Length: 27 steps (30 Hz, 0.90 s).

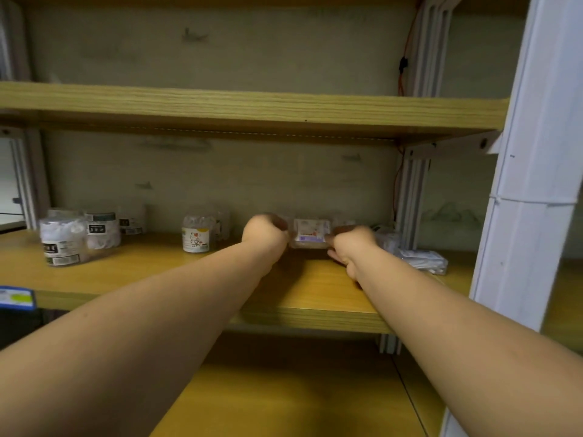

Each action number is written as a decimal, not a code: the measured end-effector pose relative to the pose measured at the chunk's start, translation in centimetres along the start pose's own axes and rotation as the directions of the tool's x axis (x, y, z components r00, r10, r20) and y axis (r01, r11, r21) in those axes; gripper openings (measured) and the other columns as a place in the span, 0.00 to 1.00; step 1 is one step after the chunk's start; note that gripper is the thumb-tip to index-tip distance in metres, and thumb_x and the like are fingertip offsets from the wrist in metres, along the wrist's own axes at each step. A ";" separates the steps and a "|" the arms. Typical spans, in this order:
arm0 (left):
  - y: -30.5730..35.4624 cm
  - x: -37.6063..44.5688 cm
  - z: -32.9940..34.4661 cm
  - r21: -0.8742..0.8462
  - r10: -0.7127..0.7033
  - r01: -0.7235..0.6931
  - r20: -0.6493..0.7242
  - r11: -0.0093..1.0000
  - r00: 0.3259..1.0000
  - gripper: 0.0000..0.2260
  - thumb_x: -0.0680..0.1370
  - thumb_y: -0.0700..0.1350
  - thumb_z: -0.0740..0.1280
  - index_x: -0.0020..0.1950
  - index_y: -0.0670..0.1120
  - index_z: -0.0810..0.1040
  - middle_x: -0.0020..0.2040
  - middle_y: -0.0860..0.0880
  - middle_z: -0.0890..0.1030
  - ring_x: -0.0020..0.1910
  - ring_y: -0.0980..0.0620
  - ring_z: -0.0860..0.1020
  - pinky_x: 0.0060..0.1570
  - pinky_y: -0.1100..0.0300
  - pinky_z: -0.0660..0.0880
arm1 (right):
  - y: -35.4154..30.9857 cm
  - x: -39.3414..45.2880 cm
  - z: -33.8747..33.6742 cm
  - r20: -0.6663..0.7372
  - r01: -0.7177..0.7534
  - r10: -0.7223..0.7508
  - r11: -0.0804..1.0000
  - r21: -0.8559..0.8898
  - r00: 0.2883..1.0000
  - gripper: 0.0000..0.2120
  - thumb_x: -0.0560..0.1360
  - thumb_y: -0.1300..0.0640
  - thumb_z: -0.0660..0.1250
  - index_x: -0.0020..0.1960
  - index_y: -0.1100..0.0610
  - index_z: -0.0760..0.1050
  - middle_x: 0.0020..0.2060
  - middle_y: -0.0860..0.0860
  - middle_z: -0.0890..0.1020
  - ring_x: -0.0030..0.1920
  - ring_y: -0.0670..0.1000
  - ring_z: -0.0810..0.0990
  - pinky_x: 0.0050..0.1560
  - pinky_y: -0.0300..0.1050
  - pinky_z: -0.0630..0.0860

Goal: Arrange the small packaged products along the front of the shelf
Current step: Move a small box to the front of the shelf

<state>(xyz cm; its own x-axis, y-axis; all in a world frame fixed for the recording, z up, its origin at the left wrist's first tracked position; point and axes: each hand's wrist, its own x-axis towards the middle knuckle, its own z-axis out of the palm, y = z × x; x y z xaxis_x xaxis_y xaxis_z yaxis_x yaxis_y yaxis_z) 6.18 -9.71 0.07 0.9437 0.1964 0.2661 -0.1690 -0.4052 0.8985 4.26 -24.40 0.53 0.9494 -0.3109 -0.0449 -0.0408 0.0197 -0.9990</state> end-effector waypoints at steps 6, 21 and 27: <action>-0.3 -1.7 -2.4 -0.010 0.092 -0.092 -0.045 0.996 0.995 0.16 0.77 0.39 0.70 0.66 0.44 0.78 0.59 0.47 0.82 0.55 0.47 0.81 0.57 0.52 0.79 | 0.6 -1.7 1.1 0.053 0.160 -0.155 0.983 -0.090 0.986 0.12 0.78 0.64 0.68 0.61 0.56 0.76 0.48 0.55 0.81 0.49 0.54 0.82 0.59 0.53 0.80; -3.8 -3.6 -13.4 0.136 0.143 -0.114 -0.227 0.984 0.963 0.11 0.76 0.47 0.73 0.56 0.45 0.81 0.49 0.48 0.83 0.47 0.50 0.81 0.53 0.53 0.79 | 0.7 -7.7 11.2 0.062 0.371 -0.366 0.906 -0.202 0.929 0.11 0.79 0.60 0.68 0.61 0.56 0.79 0.53 0.50 0.82 0.53 0.53 0.81 0.54 0.48 0.80; -5.9 -2.7 -22.2 0.194 0.226 -0.177 -0.270 0.965 0.936 0.11 0.77 0.49 0.72 0.57 0.46 0.81 0.50 0.49 0.83 0.49 0.50 0.79 0.52 0.55 0.77 | -0.7 -12.1 20.1 0.007 0.453 -0.464 0.863 -0.222 0.886 0.06 0.79 0.60 0.66 0.48 0.50 0.77 0.46 0.49 0.81 0.43 0.48 0.78 0.42 0.42 0.76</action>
<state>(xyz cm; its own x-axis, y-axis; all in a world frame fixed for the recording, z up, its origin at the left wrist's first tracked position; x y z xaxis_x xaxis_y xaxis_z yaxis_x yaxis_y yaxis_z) -1.68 12.00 1.80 0.7681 0.3333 0.5467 -0.2753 -0.5989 0.7520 -0.88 -1.53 1.90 0.8621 -0.2782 0.4235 0.3261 -0.3351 -0.8839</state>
